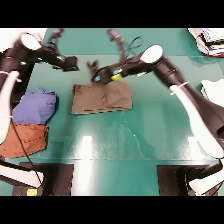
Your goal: Fold the shirts.
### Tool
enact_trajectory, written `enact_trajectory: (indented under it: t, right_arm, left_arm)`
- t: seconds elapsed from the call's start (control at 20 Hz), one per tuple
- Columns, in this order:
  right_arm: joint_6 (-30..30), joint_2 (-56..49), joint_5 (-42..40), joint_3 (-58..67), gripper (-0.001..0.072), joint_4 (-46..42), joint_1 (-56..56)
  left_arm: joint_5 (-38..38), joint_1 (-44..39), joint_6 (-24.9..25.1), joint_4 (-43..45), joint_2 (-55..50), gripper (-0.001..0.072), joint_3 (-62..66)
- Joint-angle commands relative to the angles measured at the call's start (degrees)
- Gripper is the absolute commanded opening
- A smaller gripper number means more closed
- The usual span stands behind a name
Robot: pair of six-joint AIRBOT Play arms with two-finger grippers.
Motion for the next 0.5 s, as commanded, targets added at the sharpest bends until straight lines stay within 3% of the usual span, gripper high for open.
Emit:
enact_trajectory:
  t: [0.0,0.15,0.3,0.45]
  right_arm:
    - [-5.2,-3.7,-2.5,0.0,0.0377,-0.5,3.8]
    - [-5.0,-2.6,4.2,0.0,0.0371,-0.9,-0.2]
    - [2.1,-1.0,13.0,-1.3,0.0333,-9.4,-7.6]
    - [4.5,1.9,15.1,-10.2,0.0334,-11.1,-16.7]
  left_arm:
    - [-2.2,5.4,0.0,1.5,3.8,0.0029,0.1]
    - [-3.8,4.7,0.1,1.5,3.7,0.0029,0.0]
    - [-4.6,3.0,1.1,1.4,3.7,0.0029,0.0]
    - [-5.0,0.9,1.6,1.5,3.7,0.0028,0.0]
